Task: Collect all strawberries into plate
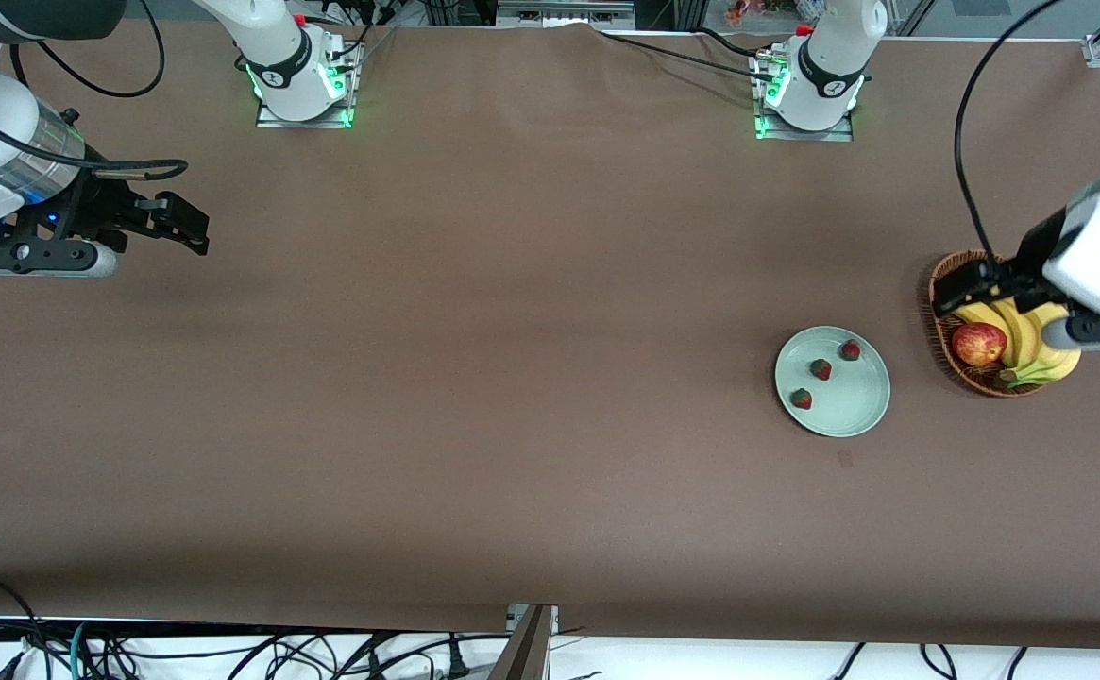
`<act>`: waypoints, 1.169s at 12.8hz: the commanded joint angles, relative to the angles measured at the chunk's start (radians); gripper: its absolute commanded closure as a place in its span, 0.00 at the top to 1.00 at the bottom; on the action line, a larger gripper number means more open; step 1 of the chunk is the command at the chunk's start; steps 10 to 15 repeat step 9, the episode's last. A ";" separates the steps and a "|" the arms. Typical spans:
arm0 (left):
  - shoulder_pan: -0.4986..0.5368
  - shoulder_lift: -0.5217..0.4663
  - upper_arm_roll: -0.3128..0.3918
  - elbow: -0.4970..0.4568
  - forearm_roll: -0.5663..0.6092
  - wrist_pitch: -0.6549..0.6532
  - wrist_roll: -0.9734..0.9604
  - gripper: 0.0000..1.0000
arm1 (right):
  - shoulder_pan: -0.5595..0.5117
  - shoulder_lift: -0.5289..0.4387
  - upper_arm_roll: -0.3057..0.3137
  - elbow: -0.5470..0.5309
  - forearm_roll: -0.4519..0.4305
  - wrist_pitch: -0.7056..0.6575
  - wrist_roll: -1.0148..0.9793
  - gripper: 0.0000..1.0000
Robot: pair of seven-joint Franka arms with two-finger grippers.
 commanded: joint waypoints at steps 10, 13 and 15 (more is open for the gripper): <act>-0.199 -0.210 0.271 -0.364 -0.045 0.221 0.143 1.00 | 0.001 -0.003 0.003 0.009 0.002 -0.006 0.011 0.99; -0.199 -0.210 0.271 -0.364 -0.045 0.221 0.143 1.00 | 0.001 -0.003 0.003 0.009 0.002 -0.006 0.011 0.99; -0.199 -0.210 0.271 -0.364 -0.045 0.221 0.143 1.00 | 0.001 -0.003 0.003 0.009 0.002 -0.006 0.011 0.99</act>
